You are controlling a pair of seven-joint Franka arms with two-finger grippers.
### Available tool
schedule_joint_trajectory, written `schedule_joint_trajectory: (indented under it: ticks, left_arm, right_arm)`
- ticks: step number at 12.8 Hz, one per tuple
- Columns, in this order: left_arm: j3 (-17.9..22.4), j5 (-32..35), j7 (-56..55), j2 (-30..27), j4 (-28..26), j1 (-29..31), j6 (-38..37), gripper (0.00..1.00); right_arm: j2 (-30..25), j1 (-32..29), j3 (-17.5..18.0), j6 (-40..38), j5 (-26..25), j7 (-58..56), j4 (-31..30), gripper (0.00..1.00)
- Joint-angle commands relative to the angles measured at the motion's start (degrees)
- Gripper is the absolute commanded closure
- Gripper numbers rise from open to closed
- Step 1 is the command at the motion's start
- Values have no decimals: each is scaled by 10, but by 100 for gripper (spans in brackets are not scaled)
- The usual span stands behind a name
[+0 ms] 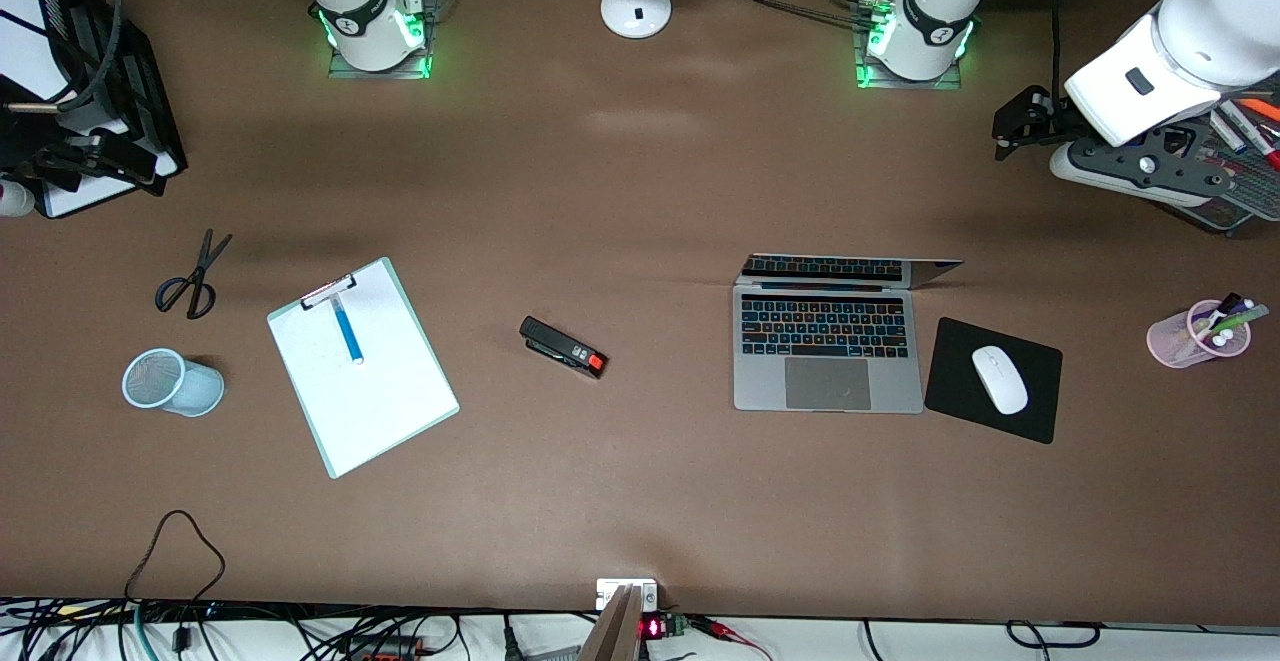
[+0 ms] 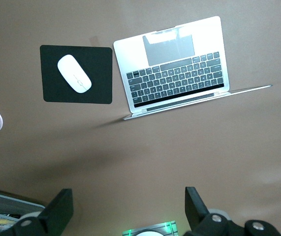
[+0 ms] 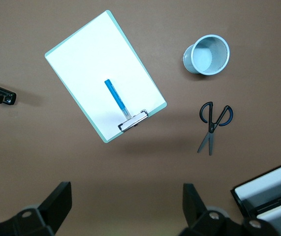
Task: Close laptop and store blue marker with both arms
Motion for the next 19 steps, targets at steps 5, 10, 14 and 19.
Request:
schedule_joint_trajectory:
  ticks: [5,10,14,19]
  left_arm:
    - [-1,-3,12,-3,-2,3,12,0]
    - [-2,-4,2,-4,-13,-5,6,0]
    - [-58,-5,-74,-4,-52,-1,8,0]
    - [-97,-3,-106,25,-129,-5,99,0]
  right_arm:
    - [3,0,1,0,-4,-3,2,0]
    - [49,5,1,44,-5,-15,3,0]
    - [102,24,1,92,-7,-14,3,0]
    - [185,35,1,170,-6,-22,10,0]
